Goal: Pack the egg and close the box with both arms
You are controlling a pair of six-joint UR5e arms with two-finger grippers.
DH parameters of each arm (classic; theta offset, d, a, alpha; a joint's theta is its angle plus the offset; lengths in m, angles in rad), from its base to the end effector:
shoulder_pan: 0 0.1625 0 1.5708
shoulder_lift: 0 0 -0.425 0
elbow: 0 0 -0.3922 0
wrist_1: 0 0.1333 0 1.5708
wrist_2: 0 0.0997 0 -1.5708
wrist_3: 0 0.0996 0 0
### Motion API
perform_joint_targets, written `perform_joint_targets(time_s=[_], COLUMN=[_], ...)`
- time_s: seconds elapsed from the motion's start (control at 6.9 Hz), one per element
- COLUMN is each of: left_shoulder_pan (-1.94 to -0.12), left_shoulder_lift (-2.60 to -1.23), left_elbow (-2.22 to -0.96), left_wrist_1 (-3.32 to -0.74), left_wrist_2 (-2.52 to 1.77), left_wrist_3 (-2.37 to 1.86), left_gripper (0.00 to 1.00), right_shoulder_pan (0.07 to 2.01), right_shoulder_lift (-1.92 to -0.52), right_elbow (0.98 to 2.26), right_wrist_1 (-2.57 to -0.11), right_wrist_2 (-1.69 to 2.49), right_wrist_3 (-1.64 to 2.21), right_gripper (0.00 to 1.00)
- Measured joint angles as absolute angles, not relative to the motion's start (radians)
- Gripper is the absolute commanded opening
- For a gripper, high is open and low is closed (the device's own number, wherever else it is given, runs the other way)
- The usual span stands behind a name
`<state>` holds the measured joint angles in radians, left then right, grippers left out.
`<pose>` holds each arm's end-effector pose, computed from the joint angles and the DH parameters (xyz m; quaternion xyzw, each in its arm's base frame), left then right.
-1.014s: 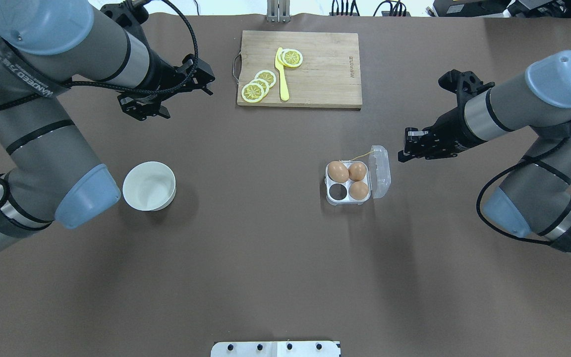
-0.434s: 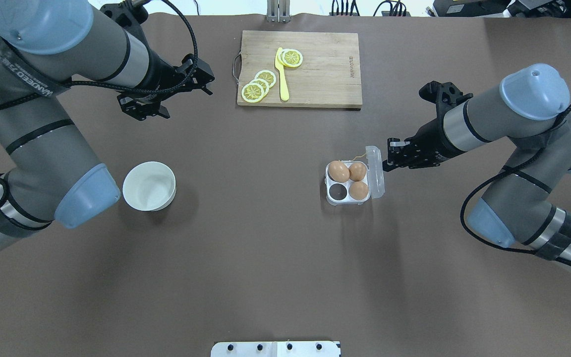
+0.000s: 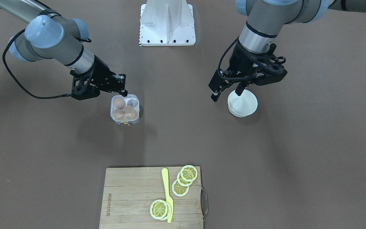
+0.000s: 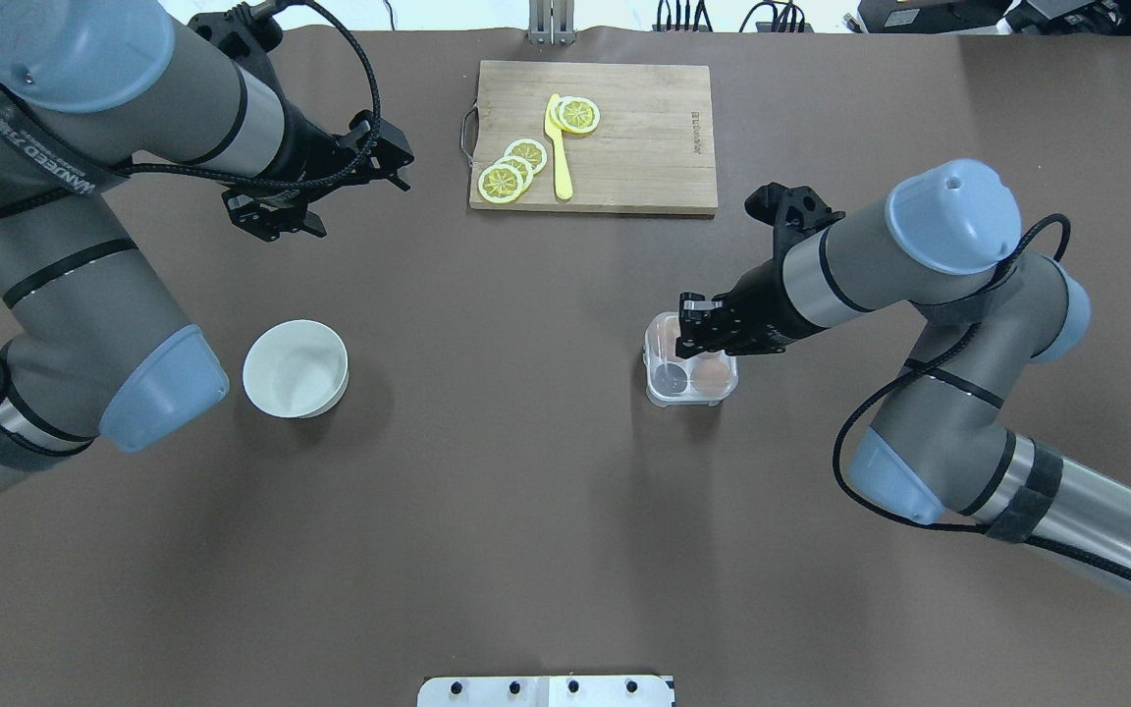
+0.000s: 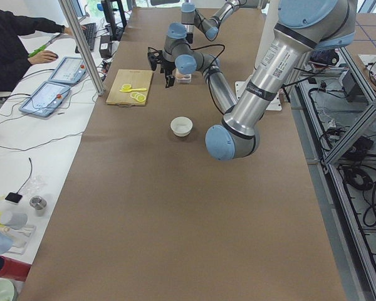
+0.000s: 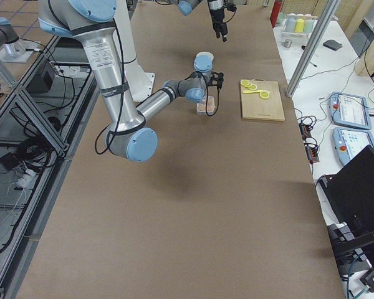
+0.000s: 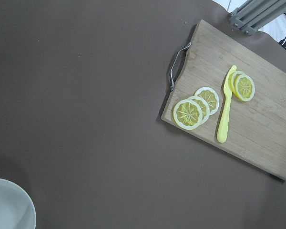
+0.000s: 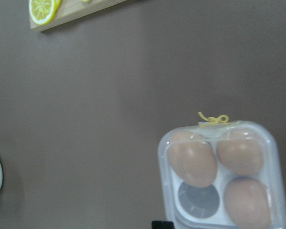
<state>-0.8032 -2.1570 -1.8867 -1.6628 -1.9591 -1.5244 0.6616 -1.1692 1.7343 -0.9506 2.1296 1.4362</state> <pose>0.3547 -0.5052 0.1755 0.0383 0.4962 -0.2331 0.8355 -0.4343 -0.4402 0.2830 -0.0027 -0.5836 0.0589 0.8099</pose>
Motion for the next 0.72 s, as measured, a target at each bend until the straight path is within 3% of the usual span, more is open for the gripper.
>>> perform_joint_targets(time_s=[0.14, 0.72], left_shoulder_pan=[-0.809, -0.907], left_shoulder_lift=[-2.155, -2.066], left_elbow=[-1.885, -1.884], left_wrist_1=[-1.662, -1.661], left_wrist_2=[-1.957, -1.971], left_wrist_3=[-1.524, -1.327], left_gripper=[0.98, 0.98], right_shoulder_pan=[0.658, 0.862], right_shoulder_lift=[-1.151, -1.128], right_elbow=[1.742, 1.835], right_wrist_1=[-0.953, -1.290], right_wrist_2=[2.112, 2.190], right_wrist_3=[1.460, 1.313], right_gripper=[0.99, 1.00])
